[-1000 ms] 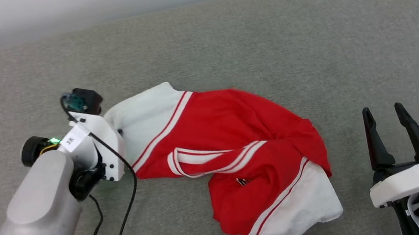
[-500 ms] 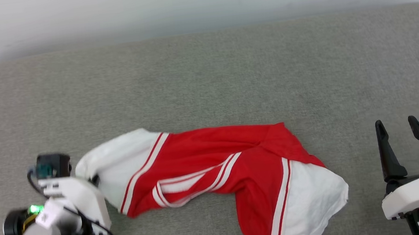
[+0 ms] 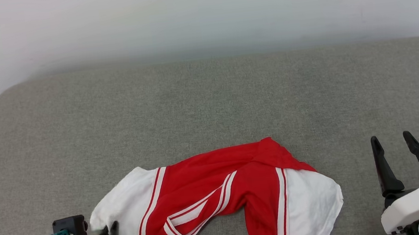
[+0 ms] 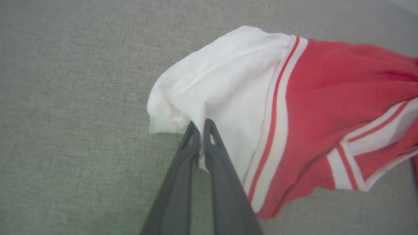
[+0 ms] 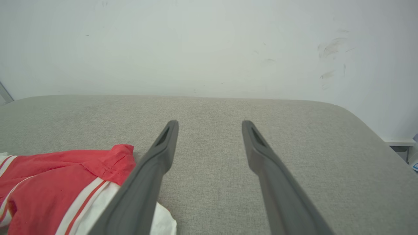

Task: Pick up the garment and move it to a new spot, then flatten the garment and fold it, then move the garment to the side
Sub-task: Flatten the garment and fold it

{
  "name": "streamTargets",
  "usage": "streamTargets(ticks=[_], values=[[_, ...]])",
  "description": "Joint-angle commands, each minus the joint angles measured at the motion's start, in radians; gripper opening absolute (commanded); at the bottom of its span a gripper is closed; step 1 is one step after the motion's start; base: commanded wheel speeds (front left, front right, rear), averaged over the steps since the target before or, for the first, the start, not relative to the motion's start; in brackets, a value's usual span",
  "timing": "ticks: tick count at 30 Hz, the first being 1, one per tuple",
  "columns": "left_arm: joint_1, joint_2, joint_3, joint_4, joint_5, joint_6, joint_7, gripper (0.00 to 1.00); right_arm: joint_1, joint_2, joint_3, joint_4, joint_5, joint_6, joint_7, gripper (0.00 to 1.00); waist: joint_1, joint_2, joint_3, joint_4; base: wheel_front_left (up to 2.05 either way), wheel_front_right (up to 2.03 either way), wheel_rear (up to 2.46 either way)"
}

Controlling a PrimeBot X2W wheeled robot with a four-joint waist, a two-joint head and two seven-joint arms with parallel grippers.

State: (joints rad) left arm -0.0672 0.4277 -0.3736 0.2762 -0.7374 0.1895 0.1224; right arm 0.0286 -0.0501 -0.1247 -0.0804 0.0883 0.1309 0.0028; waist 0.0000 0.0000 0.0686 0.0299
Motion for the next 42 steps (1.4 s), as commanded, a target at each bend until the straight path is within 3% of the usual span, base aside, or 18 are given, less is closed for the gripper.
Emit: streamTargets(ticks=[1, 9, 13, 18, 25, 32, 42], values=[[-0.001, -0.01, 0.0, -0.003, 0.019, -0.013, -0.055, 1.0, 0.019, 0.0, 0.0, -0.008, -0.002, 0.0, 0.009, 1.0, 0.0, 0.0, -0.017, -0.001, 0.0, 0.0, 0.0], [-0.029, -0.029, -0.004, -0.055, 0.115, -0.036, -0.307, 1.0, 0.048, 0.0, -0.004, -0.031, -0.005, 0.0, 0.035, 1.0, 0.0, 0.0, -0.045, -0.016, 0.0, 0.0, 0.0], [-0.039, -0.04, -0.004, -0.094, 0.167, -0.031, -0.367, 1.0, 0.064, 0.0, -0.012, -0.032, -0.002, 0.0, 0.05, 1.0, 0.0, 0.0, -0.053, -0.024, 0.0, 0.0, 0.0], [-0.017, -0.055, 0.012, -0.156, 0.222, -0.025, -0.386, 1.0, 0.097, 0.0, -0.031, -0.006, 0.022, 0.0, 0.127, 1.0, 0.0, 0.0, -0.061, -0.027, 0.0, 0.0, 0.0], [0.0, -0.094, 0.036, -0.243, 0.288, -0.03, -0.388, 1.0, 0.096, 0.0, -0.053, 0.099, 0.061, 0.0, 0.385, 1.0, 0.0, 0.0, -0.042, -0.001, 0.0, 0.0, 0.0], [-0.015, -0.129, 0.045, -0.28, 0.343, -0.05, -0.388, 1.0, 0.013, -0.06, 0.057, 0.163, 0.112, 0.0, 0.548, 1.0, 0.0, 0.0, 0.006, 0.052, 0.0, 0.0, 0.0], [-0.033, -0.165, 0.067, -0.288, 0.391, -0.083, -0.388, 1.0, -0.091, -0.135, 0.187, 0.296, 0.166, 0.0, 0.625, 1.0, 0.0, 0.0, 0.061, 0.102, 0.0, 0.0, 0.0]])
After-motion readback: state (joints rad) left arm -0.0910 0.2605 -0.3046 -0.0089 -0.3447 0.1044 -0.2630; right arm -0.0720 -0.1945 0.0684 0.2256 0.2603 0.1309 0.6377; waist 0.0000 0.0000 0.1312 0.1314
